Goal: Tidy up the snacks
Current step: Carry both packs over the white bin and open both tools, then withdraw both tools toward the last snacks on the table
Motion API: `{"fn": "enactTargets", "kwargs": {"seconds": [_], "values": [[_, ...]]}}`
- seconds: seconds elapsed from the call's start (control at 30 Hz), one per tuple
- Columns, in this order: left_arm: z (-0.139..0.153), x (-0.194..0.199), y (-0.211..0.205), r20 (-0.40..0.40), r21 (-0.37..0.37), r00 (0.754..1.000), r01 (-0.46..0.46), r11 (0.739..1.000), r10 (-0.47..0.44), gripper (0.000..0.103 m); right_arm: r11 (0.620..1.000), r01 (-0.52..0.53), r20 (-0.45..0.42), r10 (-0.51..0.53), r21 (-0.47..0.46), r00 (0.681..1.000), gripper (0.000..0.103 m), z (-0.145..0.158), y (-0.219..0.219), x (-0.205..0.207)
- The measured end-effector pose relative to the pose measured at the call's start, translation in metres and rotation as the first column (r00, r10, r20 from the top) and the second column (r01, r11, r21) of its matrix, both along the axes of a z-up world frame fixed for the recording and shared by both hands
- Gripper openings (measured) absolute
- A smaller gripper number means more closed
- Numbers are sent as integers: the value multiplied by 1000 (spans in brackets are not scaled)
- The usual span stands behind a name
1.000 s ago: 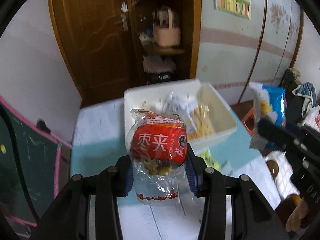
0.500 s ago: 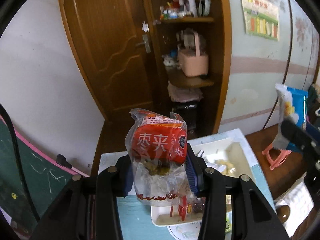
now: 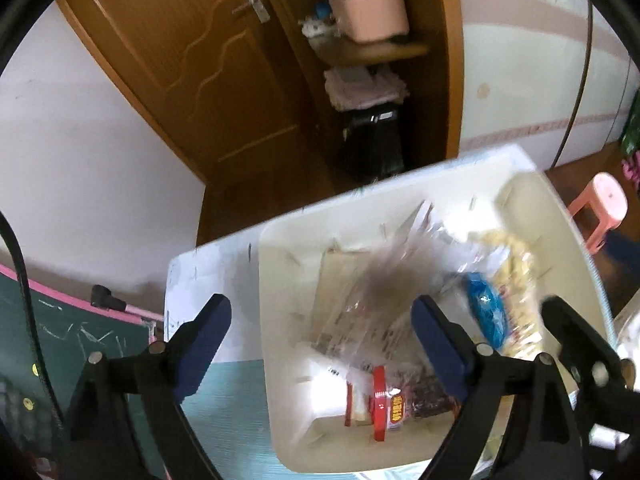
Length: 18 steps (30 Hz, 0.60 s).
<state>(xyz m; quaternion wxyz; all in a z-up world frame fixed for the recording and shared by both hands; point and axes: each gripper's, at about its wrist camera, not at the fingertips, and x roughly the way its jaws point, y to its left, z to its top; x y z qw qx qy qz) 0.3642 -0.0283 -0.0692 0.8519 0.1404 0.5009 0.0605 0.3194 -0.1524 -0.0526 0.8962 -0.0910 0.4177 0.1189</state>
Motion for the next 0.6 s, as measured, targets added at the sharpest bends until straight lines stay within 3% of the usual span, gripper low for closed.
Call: {"fn": "enactTargets", "kwargs": {"seconds": [0.03, 0.07, 0.3, 0.6], "values": [[-4, 0, 1, -10, 8, 1000, -7, 1000, 7, 91, 1000, 0, -2, 0, 7, 1000, 73, -1, -2, -2], [-8, -1, 2, -15, 11, 1000, -11, 1000, 11, 91, 1000, 1, -2, -1, 20, 1000, 75, -1, -4, -3], [-9, -17, 7, -26, -23, 1000, -14, 1000, 14, 91, 997, 10, 21, -12, 70, 1000, 75, 6, -10, -18], [1, -48, -3, -17, -47, 1000, 20, 999, -20, 91, 997, -31, 69, 26, 64, 997, 75, 23, -8, -53]]}}
